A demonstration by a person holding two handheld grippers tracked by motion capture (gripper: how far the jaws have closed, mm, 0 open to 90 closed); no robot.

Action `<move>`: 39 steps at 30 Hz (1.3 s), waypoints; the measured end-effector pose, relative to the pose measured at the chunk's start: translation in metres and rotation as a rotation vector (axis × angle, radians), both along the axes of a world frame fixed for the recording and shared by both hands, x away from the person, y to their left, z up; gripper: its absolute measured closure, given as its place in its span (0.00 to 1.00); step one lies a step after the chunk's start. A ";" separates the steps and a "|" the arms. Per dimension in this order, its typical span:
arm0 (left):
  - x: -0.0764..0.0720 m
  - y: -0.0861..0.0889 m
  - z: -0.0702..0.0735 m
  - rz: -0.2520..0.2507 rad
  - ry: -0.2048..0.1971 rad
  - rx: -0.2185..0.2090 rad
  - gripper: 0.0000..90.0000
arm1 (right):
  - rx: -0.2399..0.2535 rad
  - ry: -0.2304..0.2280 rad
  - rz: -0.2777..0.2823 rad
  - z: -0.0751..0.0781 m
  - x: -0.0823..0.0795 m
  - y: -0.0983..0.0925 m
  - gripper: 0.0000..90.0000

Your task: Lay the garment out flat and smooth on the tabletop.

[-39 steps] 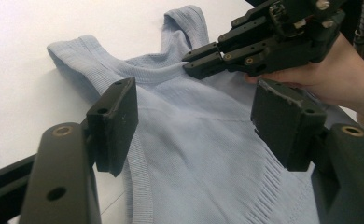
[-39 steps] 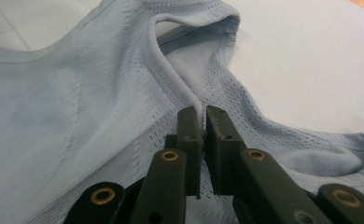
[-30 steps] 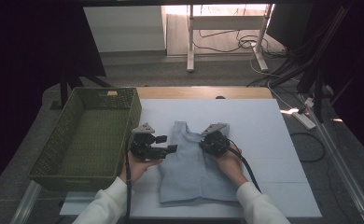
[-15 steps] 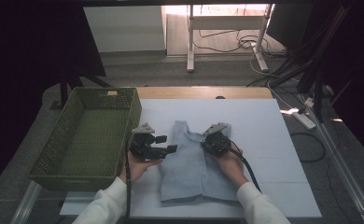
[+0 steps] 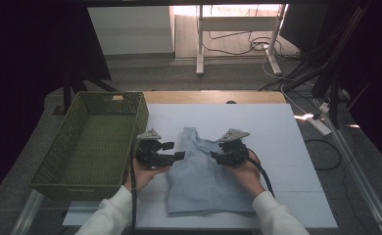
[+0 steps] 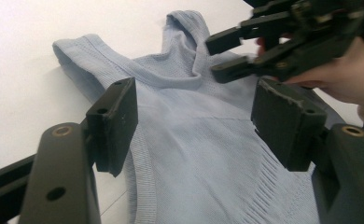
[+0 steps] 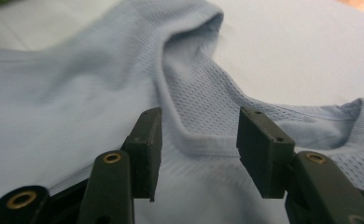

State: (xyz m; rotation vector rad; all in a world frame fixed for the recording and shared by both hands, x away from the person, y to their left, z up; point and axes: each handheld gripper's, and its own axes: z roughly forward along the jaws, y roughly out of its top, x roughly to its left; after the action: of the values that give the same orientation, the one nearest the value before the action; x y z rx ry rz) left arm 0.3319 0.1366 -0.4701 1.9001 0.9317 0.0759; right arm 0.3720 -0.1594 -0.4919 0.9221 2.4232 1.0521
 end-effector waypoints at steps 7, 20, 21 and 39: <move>0.000 -0.003 0.000 -0.006 -0.002 0.004 0.36 | 0.015 0.013 0.054 0.013 -0.029 -0.011 0.55; 0.000 -0.003 -0.001 -0.007 0.001 0.005 0.36 | 0.033 0.073 0.232 0.016 -0.080 0.008 0.54; 0.000 -0.003 -0.001 -0.008 0.001 0.007 0.36 | 0.028 0.077 0.245 0.016 -0.084 0.011 0.54; 0.000 -0.003 -0.001 -0.006 -0.001 0.008 0.36 | -0.046 0.157 0.483 -0.007 -0.121 0.063 0.52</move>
State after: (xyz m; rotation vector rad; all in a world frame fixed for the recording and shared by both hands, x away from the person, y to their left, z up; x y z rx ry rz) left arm 0.3315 0.1333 -0.4711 1.9101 0.9260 0.0766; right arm 0.2509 -0.0964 -0.4990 0.4195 2.8728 1.1018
